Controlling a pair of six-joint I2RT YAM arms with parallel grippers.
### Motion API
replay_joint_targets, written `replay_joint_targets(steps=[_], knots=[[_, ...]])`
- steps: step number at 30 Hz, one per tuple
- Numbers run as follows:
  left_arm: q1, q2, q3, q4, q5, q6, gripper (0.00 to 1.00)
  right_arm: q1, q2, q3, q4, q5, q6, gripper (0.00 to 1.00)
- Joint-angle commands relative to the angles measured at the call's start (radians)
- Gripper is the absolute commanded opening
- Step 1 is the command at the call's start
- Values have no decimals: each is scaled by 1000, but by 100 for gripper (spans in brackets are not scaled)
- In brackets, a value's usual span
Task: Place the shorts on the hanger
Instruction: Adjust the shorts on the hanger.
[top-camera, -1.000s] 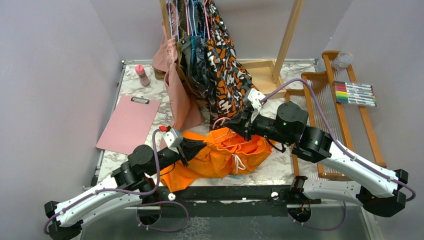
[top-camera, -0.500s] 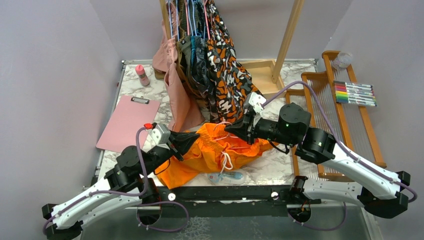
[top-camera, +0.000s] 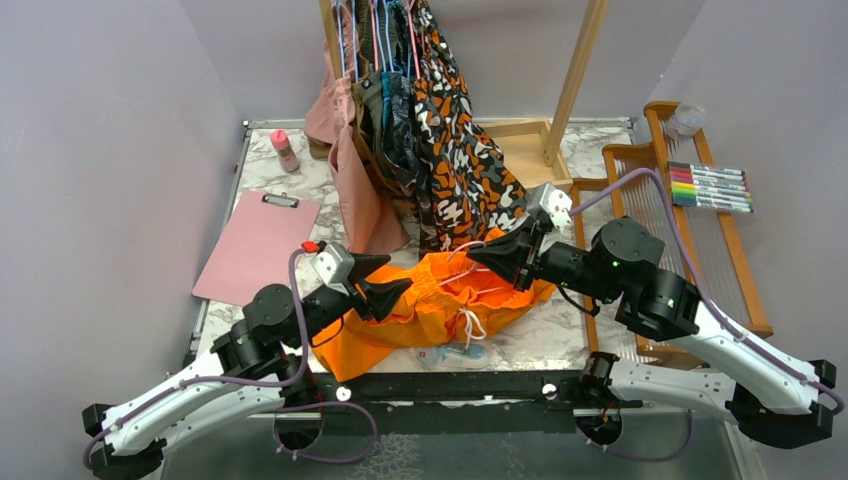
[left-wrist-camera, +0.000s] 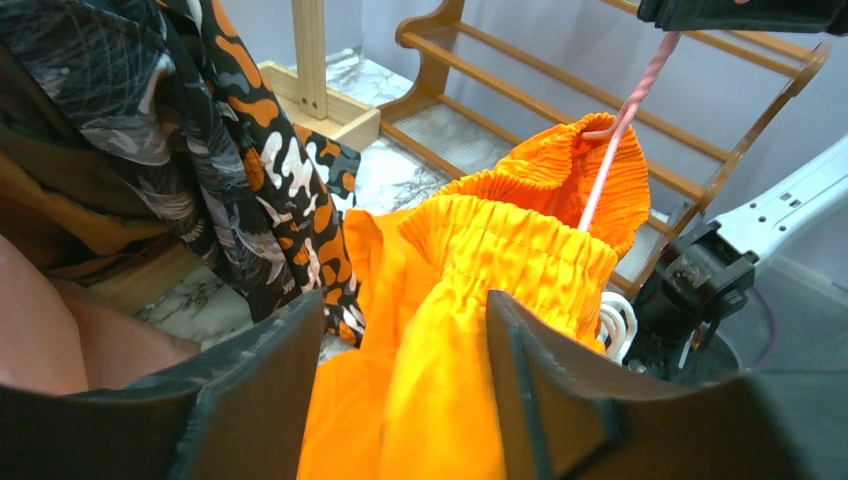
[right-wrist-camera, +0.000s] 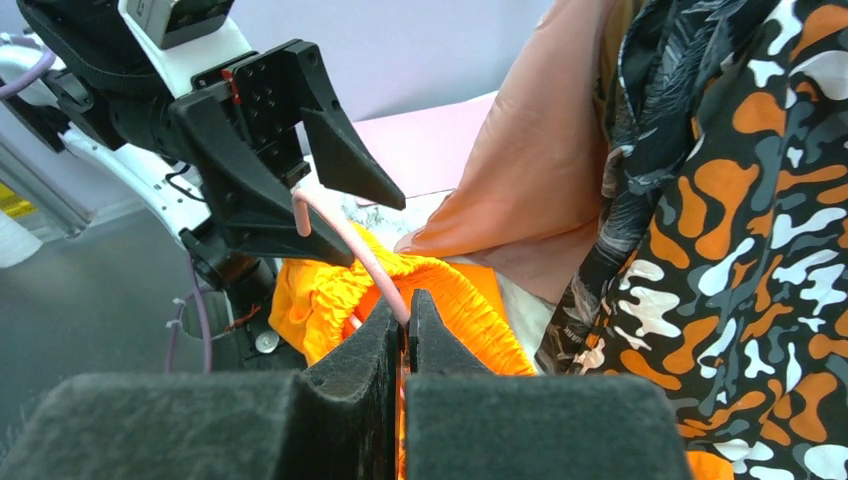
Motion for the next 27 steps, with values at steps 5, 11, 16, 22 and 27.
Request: replay_joint_targets(steps=[5,11,16,22,27], knots=[[4,-53,129,-19,11,67,78,6,-26,-5,55,70,11,1],[4,57,209,-2,177,101,78,6,-8,-8,58,86,31,1],[5,182,209,-15,273,96,75,6,-7,-13,69,85,38,1],[4,199,161,-34,173,90,58,6,-24,-13,62,99,40,1],[5,139,117,-68,134,60,34,6,-51,-15,54,138,35,1]])
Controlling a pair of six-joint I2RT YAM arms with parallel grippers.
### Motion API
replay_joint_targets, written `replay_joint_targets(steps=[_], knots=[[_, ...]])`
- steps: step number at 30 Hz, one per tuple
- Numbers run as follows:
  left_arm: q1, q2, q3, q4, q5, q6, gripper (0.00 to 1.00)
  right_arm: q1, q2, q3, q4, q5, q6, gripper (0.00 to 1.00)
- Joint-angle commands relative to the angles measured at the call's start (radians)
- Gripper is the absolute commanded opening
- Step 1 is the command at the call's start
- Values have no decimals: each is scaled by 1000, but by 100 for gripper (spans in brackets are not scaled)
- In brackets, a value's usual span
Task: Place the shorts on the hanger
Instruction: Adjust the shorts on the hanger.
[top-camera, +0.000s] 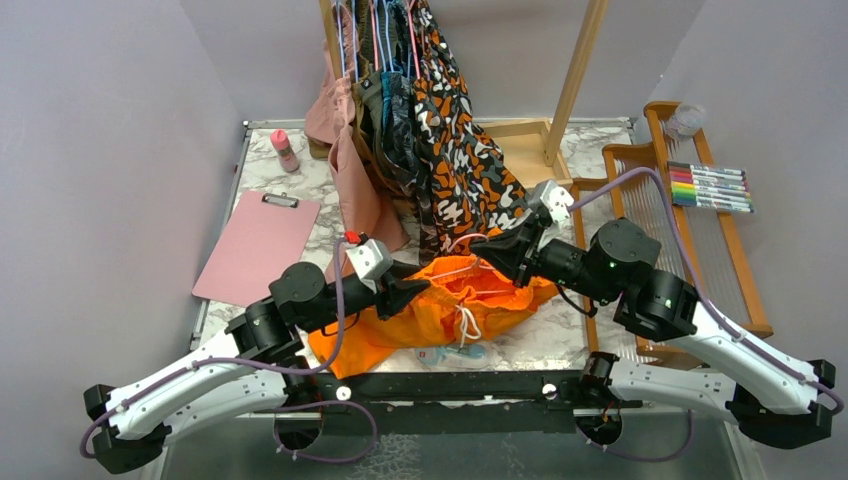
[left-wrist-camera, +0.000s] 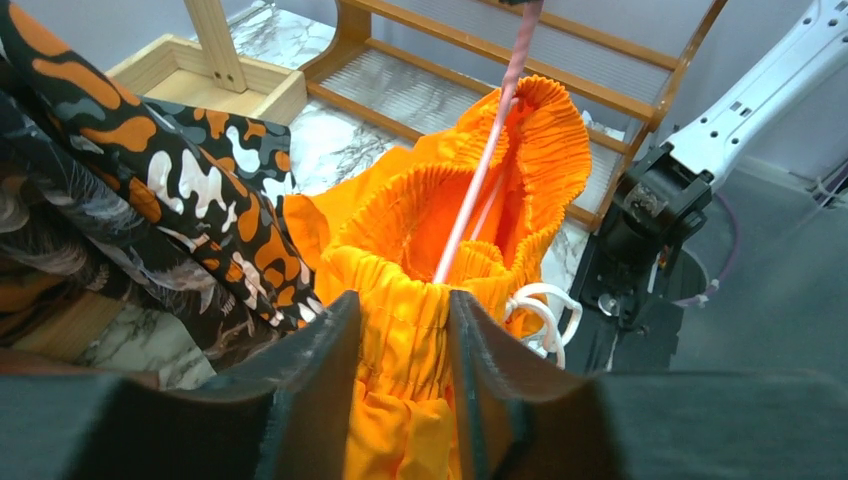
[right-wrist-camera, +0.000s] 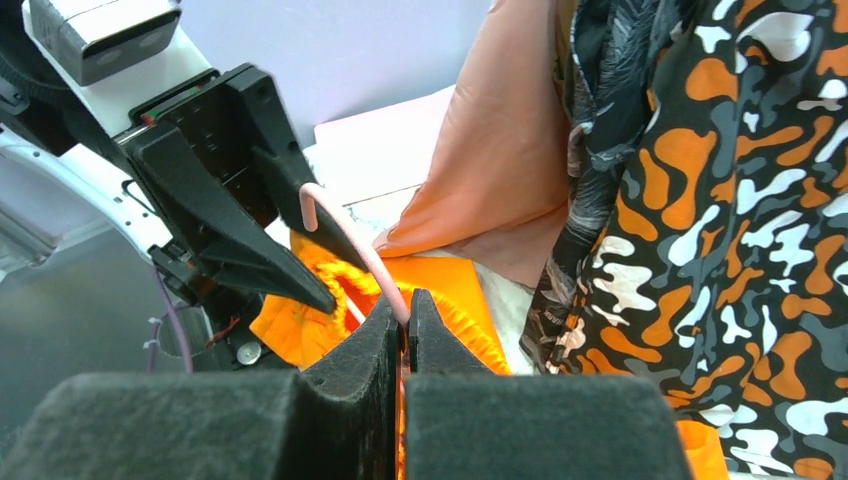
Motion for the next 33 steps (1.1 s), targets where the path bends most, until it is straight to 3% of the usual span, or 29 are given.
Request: replay_joint_targets(steps=[1,4,7,8,10,11,14,25,33], knots=[[4,-78,-36,-32,-59,-27,27,6,-48,2,56,64,4,1],[5,-123,-60,-62,-80,-47,16,6,-65,3,61,73,3,1],[3,-162,-73,-56,-66,-66,15,6,-61,8,57,54,1,1],[4,-172,-72,-41,-60,-67,23,5,-56,10,54,49,1,1],[4,-182,-61,-6,-52,-65,54,6,-48,12,51,42,0,1],[4,-181,-50,14,-48,-61,62,7,-45,12,52,39,-1,1],[4,-156,-4,77,-14,-39,71,6,-33,18,51,20,1,1],[4,101,140,108,243,78,72,6,5,33,57,-40,27,1],[4,149,127,83,254,176,72,7,1,40,22,-81,21,1]])
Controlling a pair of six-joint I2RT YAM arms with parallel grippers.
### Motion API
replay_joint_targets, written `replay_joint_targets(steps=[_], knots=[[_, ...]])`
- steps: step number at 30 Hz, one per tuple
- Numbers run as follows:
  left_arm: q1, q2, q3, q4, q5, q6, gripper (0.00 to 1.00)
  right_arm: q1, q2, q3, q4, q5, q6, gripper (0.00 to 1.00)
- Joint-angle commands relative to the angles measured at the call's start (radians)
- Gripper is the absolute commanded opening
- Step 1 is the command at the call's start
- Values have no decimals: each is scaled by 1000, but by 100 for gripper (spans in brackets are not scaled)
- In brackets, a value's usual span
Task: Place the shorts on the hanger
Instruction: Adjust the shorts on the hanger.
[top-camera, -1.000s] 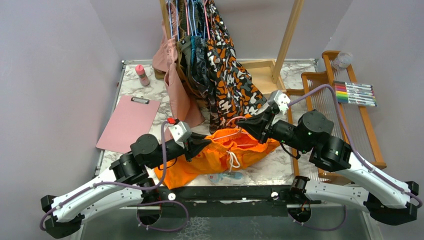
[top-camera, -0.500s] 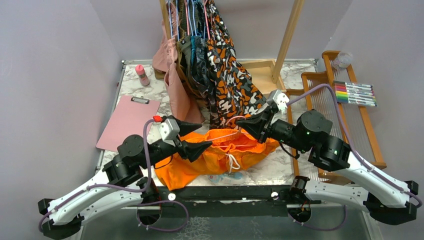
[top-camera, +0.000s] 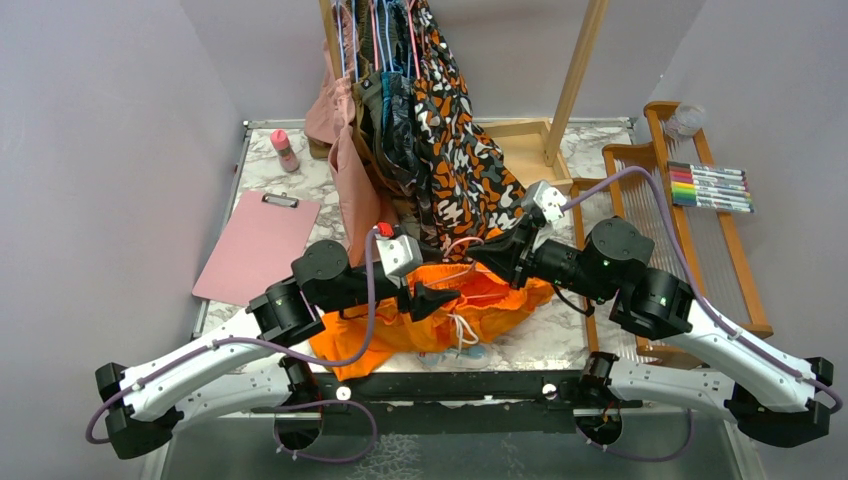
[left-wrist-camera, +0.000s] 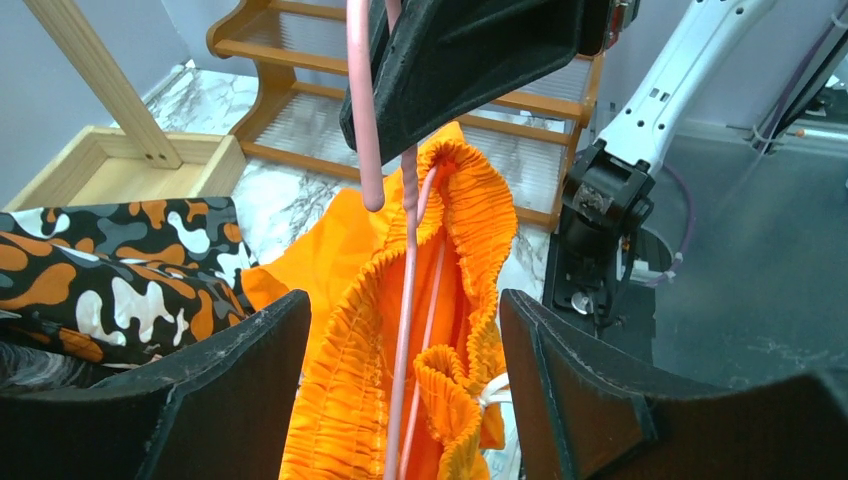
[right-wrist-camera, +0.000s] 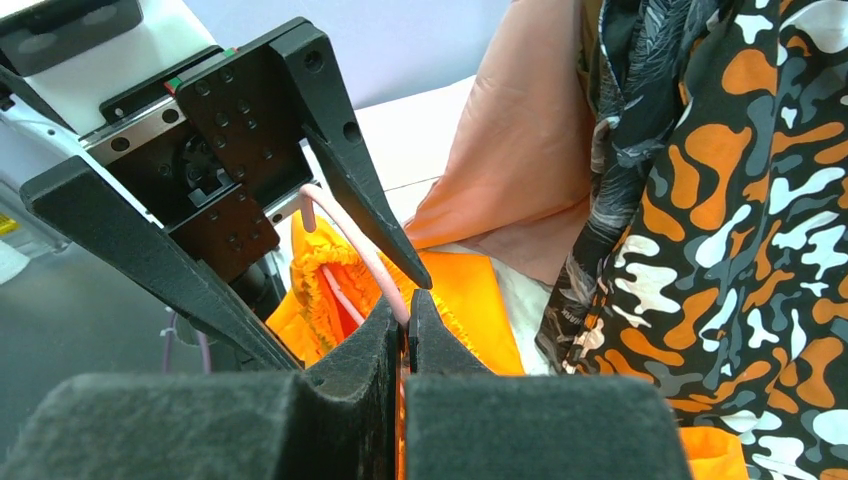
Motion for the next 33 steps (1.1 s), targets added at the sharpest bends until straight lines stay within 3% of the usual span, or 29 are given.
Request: replay_joint_targets(steps=[1,9,15,21,27,30,31,33], knots=[[4,-23,-1,21,54,84,72,6,-10,42,21,-57,8,1],[4,43,-7,49,53,104,68,6,-2,39,30,-106,16,1],[4,93,-5,70,99,98,58,6,0,40,33,-126,20,1],[4,124,-11,116,121,71,39,5,2,33,34,-135,26,1],[4,119,-37,169,95,43,1,6,10,36,8,-116,24,1],[4,108,-59,193,78,31,0,7,21,46,-24,-95,24,1],[4,104,-68,200,66,26,0,5,27,52,-38,-90,24,2],[4,87,-86,213,25,16,0,6,42,70,-74,-66,22,23]])
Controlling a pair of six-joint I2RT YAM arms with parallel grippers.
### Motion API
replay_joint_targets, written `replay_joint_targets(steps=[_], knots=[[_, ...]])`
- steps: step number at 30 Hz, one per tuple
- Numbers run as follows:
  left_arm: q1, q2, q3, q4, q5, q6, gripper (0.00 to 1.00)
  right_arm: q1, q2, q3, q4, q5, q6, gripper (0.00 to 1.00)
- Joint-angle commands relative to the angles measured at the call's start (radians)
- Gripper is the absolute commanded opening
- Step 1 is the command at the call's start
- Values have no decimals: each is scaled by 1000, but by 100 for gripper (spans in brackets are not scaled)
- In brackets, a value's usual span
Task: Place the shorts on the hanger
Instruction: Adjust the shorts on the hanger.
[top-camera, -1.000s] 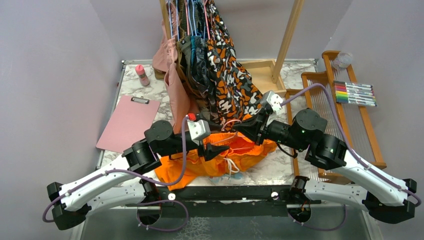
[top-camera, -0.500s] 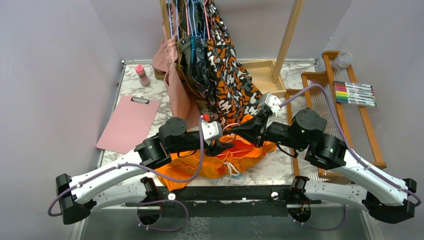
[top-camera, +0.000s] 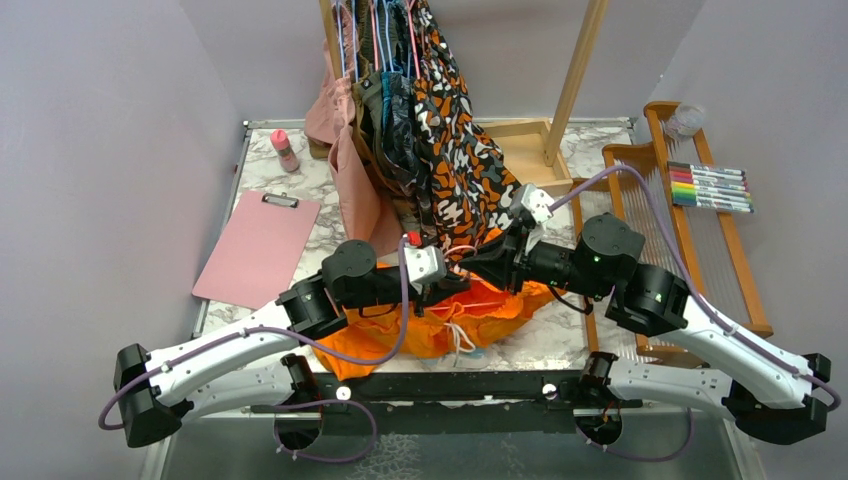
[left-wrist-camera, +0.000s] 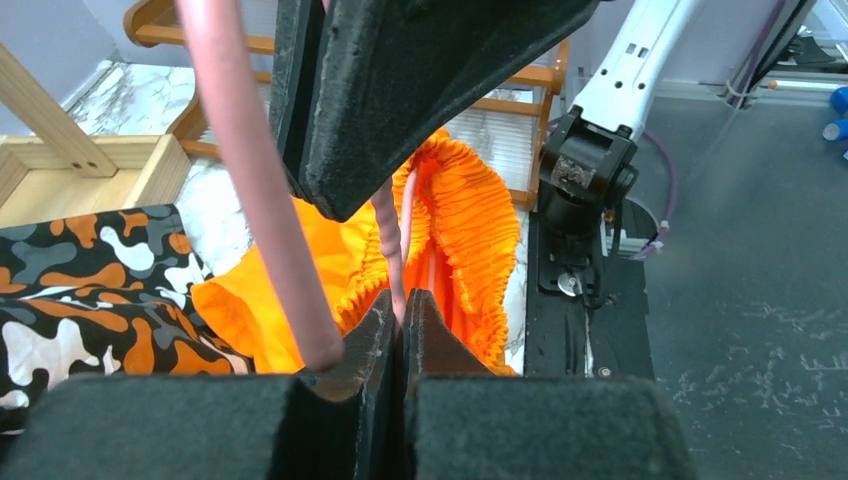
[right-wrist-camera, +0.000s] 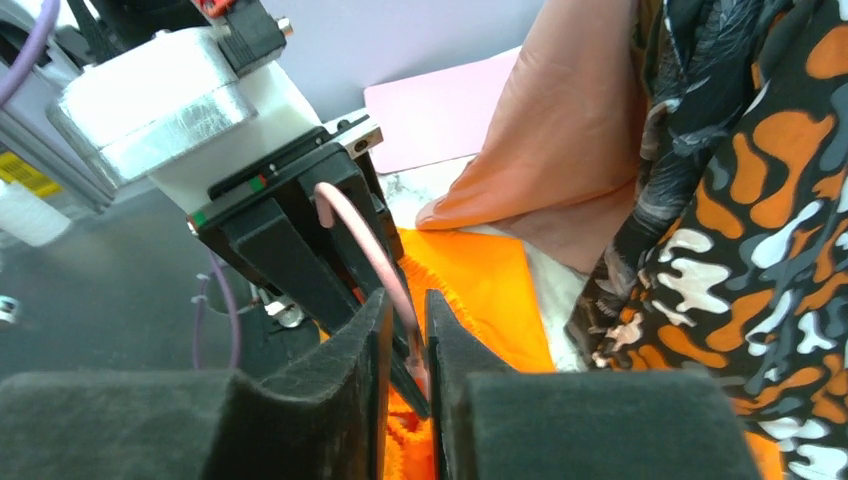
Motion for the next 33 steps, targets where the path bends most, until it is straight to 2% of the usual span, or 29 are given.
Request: replay_joint_targets(steps=[1,2,4,7,12,17,22,31,33], knots=[[5,-45,-40,88,-100,-30,0,7,23,70,-64,43,15,35],[5,-60,-49,89,-128,-31,0,7,25,81,-85,70,15,44],[5,-96,-66,84,-189,-34,0,7,18,97,-122,128,16,55],[5,-155,-79,56,-268,-41,0,7,-4,110,-171,219,22,59],[5,-225,-70,-14,-380,-53,0,7,-3,99,-278,409,51,58],[5,-258,-70,-31,-386,-60,0,7,22,69,-290,546,120,52],[5,-261,-69,-42,-381,-60,0,7,45,64,-214,574,147,44],[5,-265,-67,-37,-379,-61,0,7,83,62,-223,539,156,42],[5,-264,-68,-31,-377,-60,0,6,89,67,-225,524,150,38]])
